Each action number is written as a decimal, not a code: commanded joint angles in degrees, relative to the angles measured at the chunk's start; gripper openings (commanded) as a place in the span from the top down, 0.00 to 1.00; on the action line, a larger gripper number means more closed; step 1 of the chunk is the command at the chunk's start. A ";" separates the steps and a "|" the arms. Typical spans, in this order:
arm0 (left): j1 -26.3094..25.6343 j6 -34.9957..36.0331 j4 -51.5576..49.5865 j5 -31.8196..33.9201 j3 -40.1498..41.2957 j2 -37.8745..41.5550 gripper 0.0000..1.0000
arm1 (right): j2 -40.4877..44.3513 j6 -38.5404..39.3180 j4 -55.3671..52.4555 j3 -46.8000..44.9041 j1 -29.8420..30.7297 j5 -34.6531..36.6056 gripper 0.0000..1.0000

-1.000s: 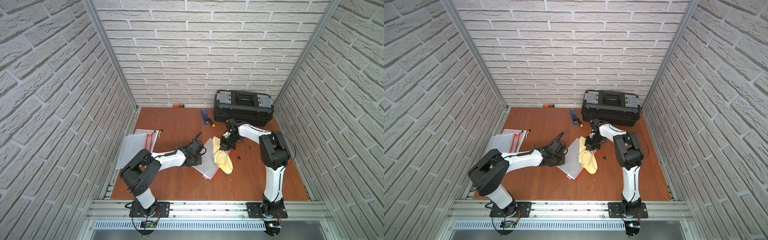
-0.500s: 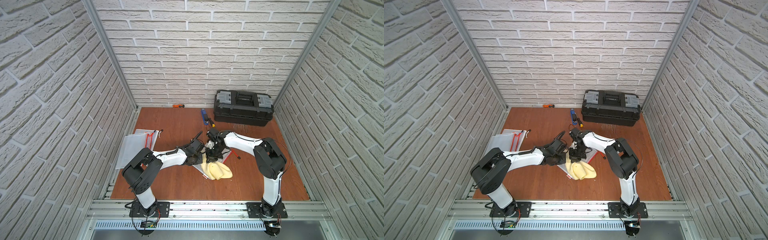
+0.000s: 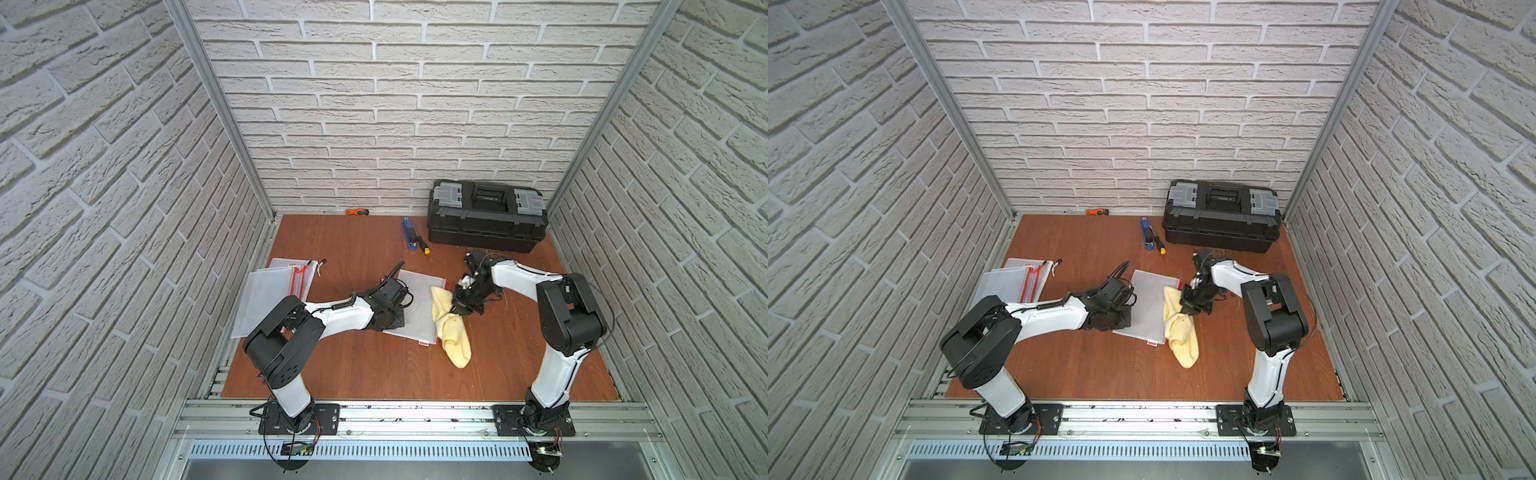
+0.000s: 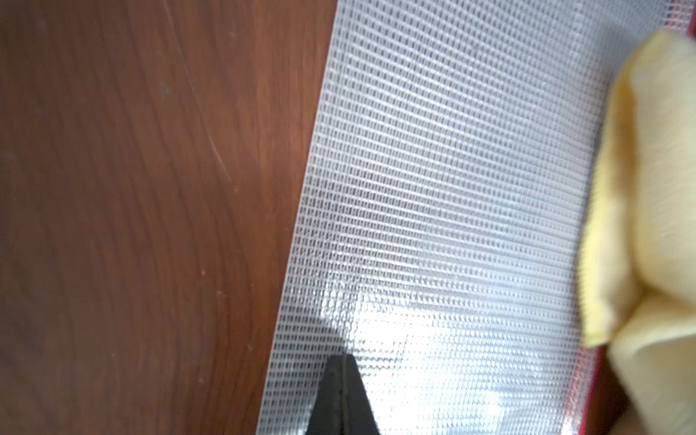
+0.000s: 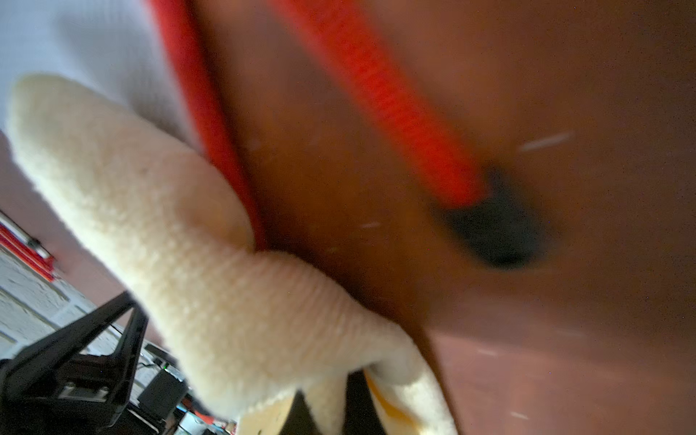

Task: Wipe the document bag
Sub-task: Wipe the dirt from the document bag.

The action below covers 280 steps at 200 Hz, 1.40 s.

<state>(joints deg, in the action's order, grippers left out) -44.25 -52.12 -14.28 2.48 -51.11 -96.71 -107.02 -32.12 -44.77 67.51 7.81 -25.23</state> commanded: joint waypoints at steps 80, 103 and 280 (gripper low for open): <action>0.83 0.52 -5.56 0.34 -0.16 -2.83 1.00 | -0.45 -7.85 7.53 8.00 15.64 -6.47 0.98; 0.83 1.07 -5.91 -0.17 -1.08 -3.23 1.00 | -7.75 -7.19 7.66 11.70 16.93 -7.52 0.98; 4.96 7.27 -6.89 6.73 -0.55 15.45 0.25 | 11.12 2.13 1.71 5.87 -15.33 5.20 0.97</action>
<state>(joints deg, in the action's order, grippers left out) -41.50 -48.49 -22.15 7.09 -51.24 -89.30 -103.55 -32.18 -42.96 74.96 -2.17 -26.44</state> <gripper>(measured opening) 0.447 0.063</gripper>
